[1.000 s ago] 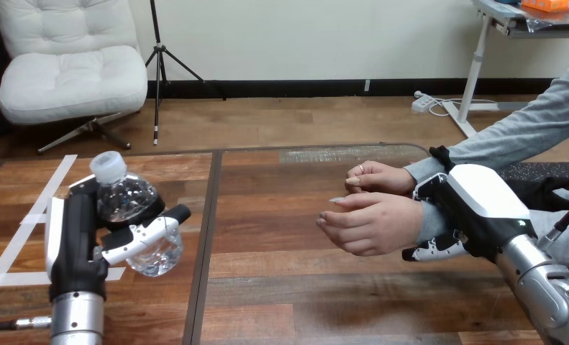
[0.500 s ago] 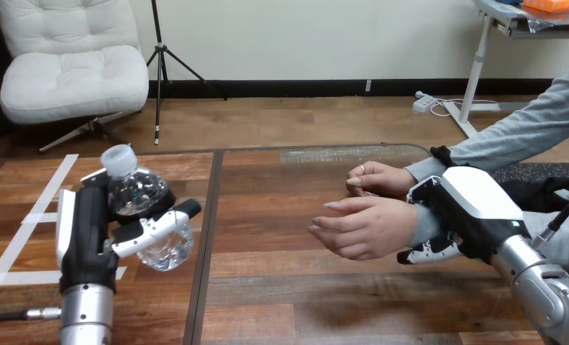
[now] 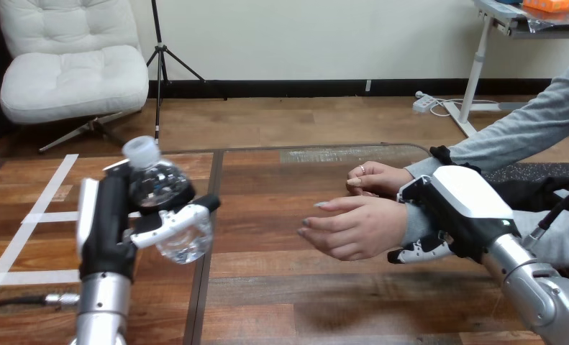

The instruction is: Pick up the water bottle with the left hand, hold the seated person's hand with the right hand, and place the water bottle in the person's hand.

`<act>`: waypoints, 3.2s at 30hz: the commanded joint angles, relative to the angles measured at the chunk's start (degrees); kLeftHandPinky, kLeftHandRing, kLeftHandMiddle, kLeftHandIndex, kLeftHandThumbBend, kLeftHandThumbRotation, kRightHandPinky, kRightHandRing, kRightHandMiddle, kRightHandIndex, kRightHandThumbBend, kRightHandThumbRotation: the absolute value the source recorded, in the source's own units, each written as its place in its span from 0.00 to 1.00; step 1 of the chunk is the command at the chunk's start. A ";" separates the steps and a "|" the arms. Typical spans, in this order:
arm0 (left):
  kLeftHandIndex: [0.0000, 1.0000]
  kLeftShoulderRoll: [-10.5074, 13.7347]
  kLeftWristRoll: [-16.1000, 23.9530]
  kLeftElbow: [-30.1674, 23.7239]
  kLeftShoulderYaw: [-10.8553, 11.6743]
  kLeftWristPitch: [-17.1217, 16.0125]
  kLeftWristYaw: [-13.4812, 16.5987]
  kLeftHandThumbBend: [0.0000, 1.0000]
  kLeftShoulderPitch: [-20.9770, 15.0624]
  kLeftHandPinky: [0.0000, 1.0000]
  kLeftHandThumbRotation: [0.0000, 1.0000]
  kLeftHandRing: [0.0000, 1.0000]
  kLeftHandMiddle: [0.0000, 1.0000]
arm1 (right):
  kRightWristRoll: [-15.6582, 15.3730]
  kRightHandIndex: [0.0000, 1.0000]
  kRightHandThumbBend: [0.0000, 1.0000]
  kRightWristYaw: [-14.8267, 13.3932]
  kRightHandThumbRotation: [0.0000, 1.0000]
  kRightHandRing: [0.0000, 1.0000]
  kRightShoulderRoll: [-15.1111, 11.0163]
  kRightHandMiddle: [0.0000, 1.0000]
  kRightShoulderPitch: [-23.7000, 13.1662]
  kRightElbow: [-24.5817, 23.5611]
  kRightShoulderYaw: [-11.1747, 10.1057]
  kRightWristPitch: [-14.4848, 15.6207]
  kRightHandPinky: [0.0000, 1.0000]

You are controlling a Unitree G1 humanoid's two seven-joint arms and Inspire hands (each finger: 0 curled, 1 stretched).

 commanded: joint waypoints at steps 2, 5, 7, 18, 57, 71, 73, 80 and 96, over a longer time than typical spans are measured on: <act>0.35 -0.65 -0.01 -2.03 -1.62 -0.67 -0.71 0.70 -6.71 0.21 0.00 0.26 0.32 | 2.01 0.28 0.76 -1.00 0.00 0.21 0.83 0.27 -5.26 -3.02 -1.35 -1.11 0.17; 0.34 -1.26 -0.83 -1.18 -2.01 -1.01 -1.78 0.70 -7.66 0.22 0.00 0.26 0.32 | 1.67 0.28 0.76 -1.32 0.00 0.20 0.84 0.27 -5.20 -3.29 -1.25 -1.02 0.17; 0.34 -1.54 -0.50 -0.84 -2.34 -0.74 -1.80 0.70 -8.25 0.22 0.00 0.27 0.32 | 1.49 0.28 0.76 -2.02 0.00 0.20 0.87 0.26 -5.34 -2.90 -1.14 -1.90 0.16; 0.34 -3.49 -0.65 0.08 -4.14 0.35 -3.63 0.69 -10.70 0.22 0.00 0.27 0.31 | 1.27 0.28 0.76 -1.97 0.00 0.20 1.00 0.26 -5.62 -2.64 -0.92 -2.30 0.16; 0.35 -8.93 0.24 9.17 -9.06 1.20 -7.17 0.73 -18.56 0.25 0.00 0.30 0.34 | 1.69 0.26 0.75 -1.39 0.00 0.18 1.16 0.24 -5.40 -3.80 -1.22 -2.63 0.14; 0.35 -10.90 0.48 10.57 -10.00 1.97 -8.43 0.73 -19.56 0.25 0.00 0.30 0.34 | 1.56 0.25 0.75 -1.46 0.00 0.17 1.29 0.23 -5.28 -4.10 -1.27 -2.44 0.13; 0.35 -11.11 0.56 10.74 -10.16 1.98 -8.58 0.73 -19.66 0.25 0.00 0.30 0.34 | 1.57 0.25 0.75 -1.36 0.00 0.17 1.31 0.23 -5.22 -4.20 -1.30 -2.24 0.13; 0.35 -11.78 0.52 11.71 -10.59 1.70 -8.87 0.74 -20.08 0.25 0.00 0.30 0.34 | 1.37 0.25 0.75 -1.56 0.00 0.17 1.32 0.24 -5.20 -4.13 -1.28 -2.24 0.13; 0.35 -12.68 0.11 13.37 -11.04 0.80 -9.76 0.73 -21.00 0.25 0.00 0.30 0.34 | 1.74 0.25 0.75 -1.24 0.00 0.18 1.75 0.24 -5.02 -4.01 -1.51 -2.05 0.13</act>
